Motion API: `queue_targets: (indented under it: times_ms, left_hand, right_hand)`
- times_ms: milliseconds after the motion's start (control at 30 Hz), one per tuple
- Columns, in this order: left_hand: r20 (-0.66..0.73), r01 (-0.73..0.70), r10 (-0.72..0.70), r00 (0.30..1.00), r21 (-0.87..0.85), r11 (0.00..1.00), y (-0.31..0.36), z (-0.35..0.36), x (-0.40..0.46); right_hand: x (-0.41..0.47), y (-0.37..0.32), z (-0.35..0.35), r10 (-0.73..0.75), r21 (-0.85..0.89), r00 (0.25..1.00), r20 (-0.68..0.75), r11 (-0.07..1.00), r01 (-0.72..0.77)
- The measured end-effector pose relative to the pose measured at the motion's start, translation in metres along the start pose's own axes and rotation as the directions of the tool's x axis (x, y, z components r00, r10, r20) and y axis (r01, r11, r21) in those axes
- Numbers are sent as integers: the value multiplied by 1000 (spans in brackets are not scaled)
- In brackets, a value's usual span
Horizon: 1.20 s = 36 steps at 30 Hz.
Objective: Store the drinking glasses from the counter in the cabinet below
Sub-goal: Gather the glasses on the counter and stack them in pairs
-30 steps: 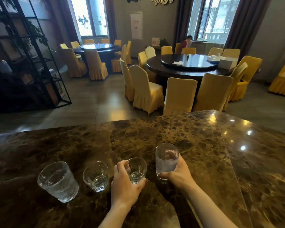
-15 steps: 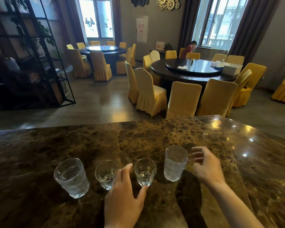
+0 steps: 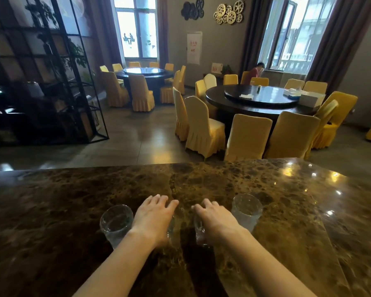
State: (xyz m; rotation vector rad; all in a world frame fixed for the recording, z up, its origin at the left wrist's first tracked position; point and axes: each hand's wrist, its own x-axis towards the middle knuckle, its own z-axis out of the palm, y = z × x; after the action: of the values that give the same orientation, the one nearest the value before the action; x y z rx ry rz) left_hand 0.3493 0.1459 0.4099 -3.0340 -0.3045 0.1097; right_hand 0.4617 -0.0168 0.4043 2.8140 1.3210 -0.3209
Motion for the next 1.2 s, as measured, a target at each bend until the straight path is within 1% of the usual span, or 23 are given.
queue_targets:
  times_ms: [33, 67, 133, 233, 333, 433, 600, 733, 933, 1200]
  left_hand:
    - [45, -2, 1, 999, 33, 999, -1, 0, 5]
    - [77, -2, -1, 997, 50, 999, -2, 1, 9]
    - [100, -8, 3, 995, 45, 999, -2, 4, 13]
    - [86, -22, 23, 996, -9, 1000, -4, 11, 14]
    - [70, -22, 29, 997, -97, 995, -11, 14, 14]
    - [61, -16, 26, 998, -160, 987, -17, 15, 15]
    - [51, -10, 21, 998, -208, 978, -19, 15, 19]
    - [45, -11, 22, 999, -242, 970, -18, 14, 23]
    - [22, -31, 39, 999, -270, 962, -15, 14, 22]
    - [31, -46, 56, 998, -259, 965, -15, 18, 19]
  right_hand:
    - [2, 1, 5, 17, -7, 999, 32, 1000, -17]
    - [4, 2, 10, 24, -11, 999, 35, 1000, -23]
    - [6, 5, 16, 17, -10, 1000, -5, 1000, -17]
    - [3, 7, 17, 3, 3, 999, -44, 1000, -3]
    - [-9, 4, 13, -12, 25, 997, -71, 1000, 14]
    - [-30, -7, 9, -63, 19, 994, -88, 998, 65]
    - [-64, -41, 8, -186, 34, 981, -60, 982, 188]
    - [-71, -71, 14, -262, 62, 965, -31, 963, 264]
    - [-65, -100, 21, -288, 77, 956, 59, 956, 284]
    - [-69, -116, 27, -270, 85, 960, 76, 961, 263]
